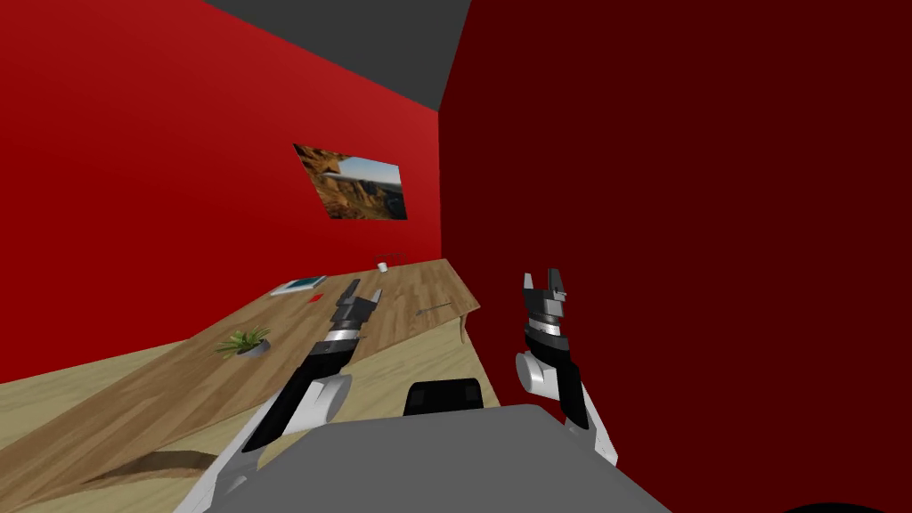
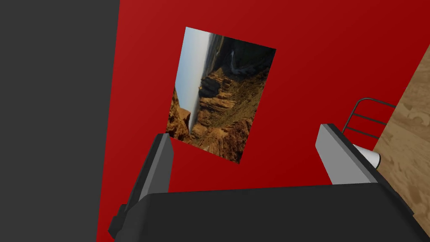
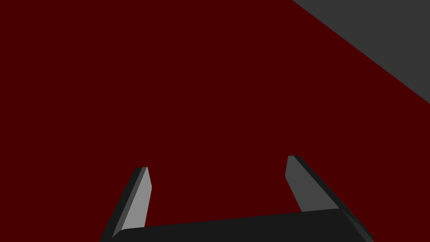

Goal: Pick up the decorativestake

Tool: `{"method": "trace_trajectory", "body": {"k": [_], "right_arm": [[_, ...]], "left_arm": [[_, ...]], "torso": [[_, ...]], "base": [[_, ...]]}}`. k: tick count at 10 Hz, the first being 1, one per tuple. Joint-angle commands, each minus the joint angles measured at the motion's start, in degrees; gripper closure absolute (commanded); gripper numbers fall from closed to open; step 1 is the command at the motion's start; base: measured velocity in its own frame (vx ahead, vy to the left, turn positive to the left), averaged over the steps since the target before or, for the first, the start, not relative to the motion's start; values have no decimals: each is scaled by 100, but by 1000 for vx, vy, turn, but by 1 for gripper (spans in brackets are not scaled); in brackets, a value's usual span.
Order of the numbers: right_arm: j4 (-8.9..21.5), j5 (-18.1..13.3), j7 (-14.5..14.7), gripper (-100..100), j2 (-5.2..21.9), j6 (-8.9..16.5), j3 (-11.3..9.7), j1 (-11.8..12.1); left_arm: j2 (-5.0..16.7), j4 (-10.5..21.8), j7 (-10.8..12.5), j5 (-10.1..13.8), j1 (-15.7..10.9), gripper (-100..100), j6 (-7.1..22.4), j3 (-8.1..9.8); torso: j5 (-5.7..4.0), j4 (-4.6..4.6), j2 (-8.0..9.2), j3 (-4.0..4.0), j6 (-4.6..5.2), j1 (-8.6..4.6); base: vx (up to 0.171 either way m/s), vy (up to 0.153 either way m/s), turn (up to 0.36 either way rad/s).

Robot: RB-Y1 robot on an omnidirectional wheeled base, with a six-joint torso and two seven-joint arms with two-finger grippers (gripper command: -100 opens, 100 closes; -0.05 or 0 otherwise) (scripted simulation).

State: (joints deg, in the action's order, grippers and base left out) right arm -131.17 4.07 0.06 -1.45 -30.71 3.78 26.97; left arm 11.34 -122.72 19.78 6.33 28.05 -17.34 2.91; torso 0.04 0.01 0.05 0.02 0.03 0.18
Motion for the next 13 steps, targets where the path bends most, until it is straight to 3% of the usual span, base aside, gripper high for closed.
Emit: {"method": "trace_trajectory", "body": {"k": [1,7,8,9,10,11,12,13], "right_arm": [[0,0,0,0,0,0,0,0],[0,0,0,0,0,0,1,2],[0,0,0,0,0,0,0,1],[0,0,0,0,0,0,1,2],[0,0,0,0,0,0,0,1],[0,0,0,0,0,0,1,2],[0,0,0,0,0,0,0,1],[0,0,0,0,0,0,1,2]], "left_arm": [[32,58,192,44,20,-100,126,-33],[460,569,1130,503,-216,-100,1069,-17],[460,569,1185,503,-216,-100,1177,-17],[569,715,1413,628,-284,-100,1393,-16],[569,715,1432,628,-284,-100,1467,-16],[679,867,1672,755,-357,-100,1697,-17],[679,867,1676,755,-357,-100,1767,-17],[788,1024,1884,885,-432,-100,1967,-19]], "torso": [[0,0,0,0,0,0],[0,0,-4,-2,-7,-2],[-1,-1,-5,-3,-3,-3],[-1,-1,-8,-4,-6,-6],[-2,-1,-8,-4,-3,-6],[-1,-2,-8,-4,-7,-6],[-1,-2,-9,-5,-2,-8],[-1,-2,-9,-5,-8,-7]], "base": [[-20,35,-89],[-14,29,-210],[-6,22,-129],[-7,21,-256],[-7,24,-119],[-6,18,-281],[-8,23,-128],[-6,20,-230]]}}
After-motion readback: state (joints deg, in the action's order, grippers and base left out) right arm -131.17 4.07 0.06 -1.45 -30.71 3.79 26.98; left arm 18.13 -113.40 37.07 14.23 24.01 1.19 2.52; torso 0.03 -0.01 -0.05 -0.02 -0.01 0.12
